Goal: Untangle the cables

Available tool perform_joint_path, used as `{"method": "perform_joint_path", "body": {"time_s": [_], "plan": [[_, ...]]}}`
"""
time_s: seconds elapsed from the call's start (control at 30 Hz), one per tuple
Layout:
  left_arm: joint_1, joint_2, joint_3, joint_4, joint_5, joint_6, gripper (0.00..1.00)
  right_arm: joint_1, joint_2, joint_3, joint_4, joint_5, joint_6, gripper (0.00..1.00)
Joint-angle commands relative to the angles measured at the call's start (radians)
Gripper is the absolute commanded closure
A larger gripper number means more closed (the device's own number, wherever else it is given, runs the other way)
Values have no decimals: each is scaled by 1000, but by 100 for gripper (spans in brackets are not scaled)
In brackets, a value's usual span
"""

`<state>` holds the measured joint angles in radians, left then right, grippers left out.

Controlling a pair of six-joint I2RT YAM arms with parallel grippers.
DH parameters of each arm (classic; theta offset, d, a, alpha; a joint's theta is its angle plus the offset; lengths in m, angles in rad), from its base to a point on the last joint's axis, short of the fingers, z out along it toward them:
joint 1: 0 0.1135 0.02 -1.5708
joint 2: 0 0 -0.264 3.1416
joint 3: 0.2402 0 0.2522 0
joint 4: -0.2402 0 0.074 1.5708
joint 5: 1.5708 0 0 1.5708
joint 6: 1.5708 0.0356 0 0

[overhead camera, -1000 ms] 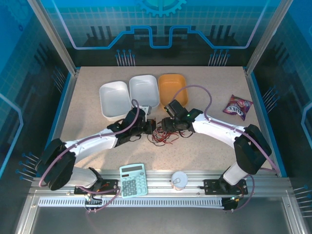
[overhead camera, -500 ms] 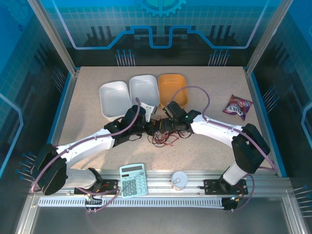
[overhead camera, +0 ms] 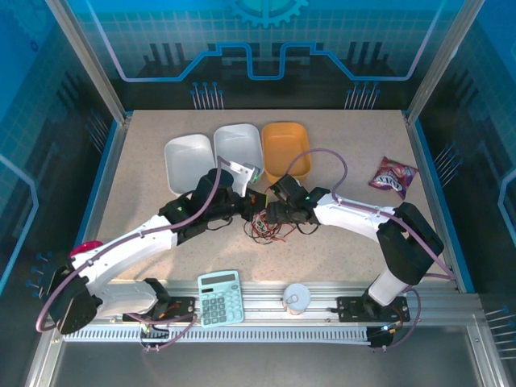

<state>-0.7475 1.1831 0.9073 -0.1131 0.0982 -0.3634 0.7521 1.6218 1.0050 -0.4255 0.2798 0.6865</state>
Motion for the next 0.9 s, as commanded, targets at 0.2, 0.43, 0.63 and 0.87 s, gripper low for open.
{"method": "perform_joint_path", "body": {"time_s": [0.2, 0.43, 0.63, 0.87], "plan": [[-6, -53, 97, -89, -61, 41, 100, -11, -42, -44, -56, 48, 27, 14], [-3, -86, 188, -194, -103, 68, 100, -18, -78, -71, -44, 58, 27, 14], [-3, -88, 204, -203, -114, 84, 100, 12, -184, -102, 34, 53, -27, 15], [0, -74, 245, -222, -175, 124, 100, 37, -313, -159, 142, 33, -76, 9]]}}
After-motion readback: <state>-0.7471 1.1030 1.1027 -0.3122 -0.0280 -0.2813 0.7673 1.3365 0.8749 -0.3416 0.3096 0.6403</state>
